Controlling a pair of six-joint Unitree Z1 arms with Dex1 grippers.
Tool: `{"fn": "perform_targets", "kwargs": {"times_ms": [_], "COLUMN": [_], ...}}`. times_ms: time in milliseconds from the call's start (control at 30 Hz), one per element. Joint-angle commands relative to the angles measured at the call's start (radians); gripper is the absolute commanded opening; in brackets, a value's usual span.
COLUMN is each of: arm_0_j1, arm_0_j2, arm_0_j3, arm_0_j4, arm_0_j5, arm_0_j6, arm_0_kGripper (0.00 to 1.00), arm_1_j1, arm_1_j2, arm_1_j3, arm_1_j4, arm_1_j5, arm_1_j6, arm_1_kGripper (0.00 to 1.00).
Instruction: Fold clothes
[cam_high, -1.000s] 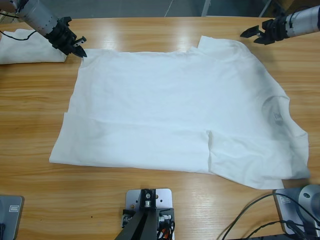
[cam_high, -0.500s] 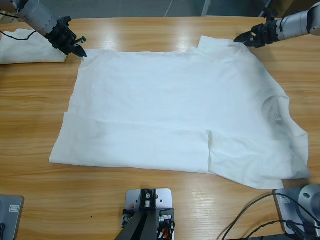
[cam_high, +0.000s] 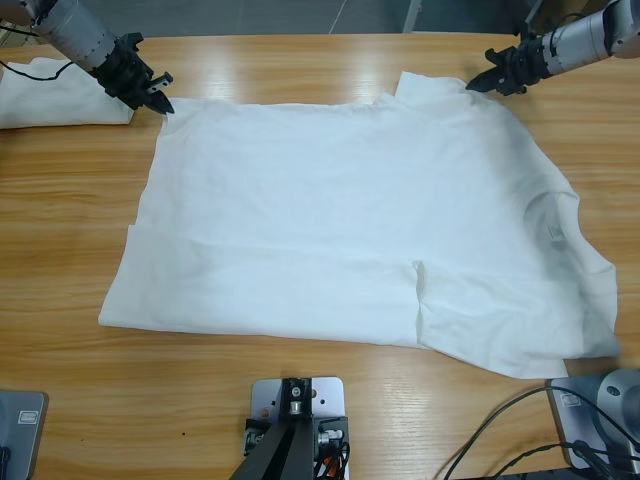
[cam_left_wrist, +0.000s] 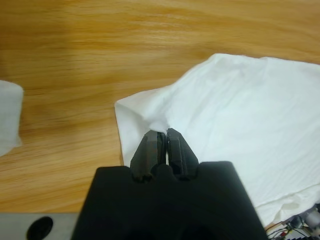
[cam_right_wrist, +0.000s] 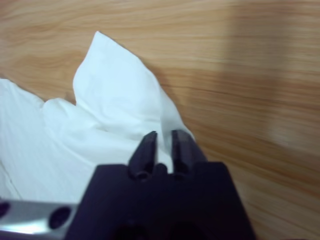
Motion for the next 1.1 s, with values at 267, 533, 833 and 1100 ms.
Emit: {"fn": "perform_targets", "kwargs": {"times_ms": [267,533,833,1100], "arm_0_j1": [0.023,0.031,0.027,0.032], "arm_0_j2": [0.013,0.014,0.013,0.013], "arm_0_j3": [0.046,0.052,0.067,0.067], "arm_0_j4": [-0.011,-0.015,-0.028,-0.03], "arm_0_j5": [-0.023,-0.023,-0.029,-0.029], "arm_0_j6": [-0.007,-0.007,-0.008,-0.008], "arm_0_kGripper": [0.0,0.0,0.0,0.0], "arm_1_j1": [0.009,0.017,0.043,0.063], "arm_1_j2": [-0.042,-0.108,-0.066,0.019], "arm_1_j3": [0.126,0.216,0.121,-0.014], "arm_1_j4": [-0.24,-0.362,-0.248,-0.046], "arm_1_j5": [-0.18,-0.209,-0.075,-0.116], "arm_1_j6": [0.036,0.089,0.118,0.086], "arm_1_kGripper": [0.0,0.732,0.98,0.998]}}
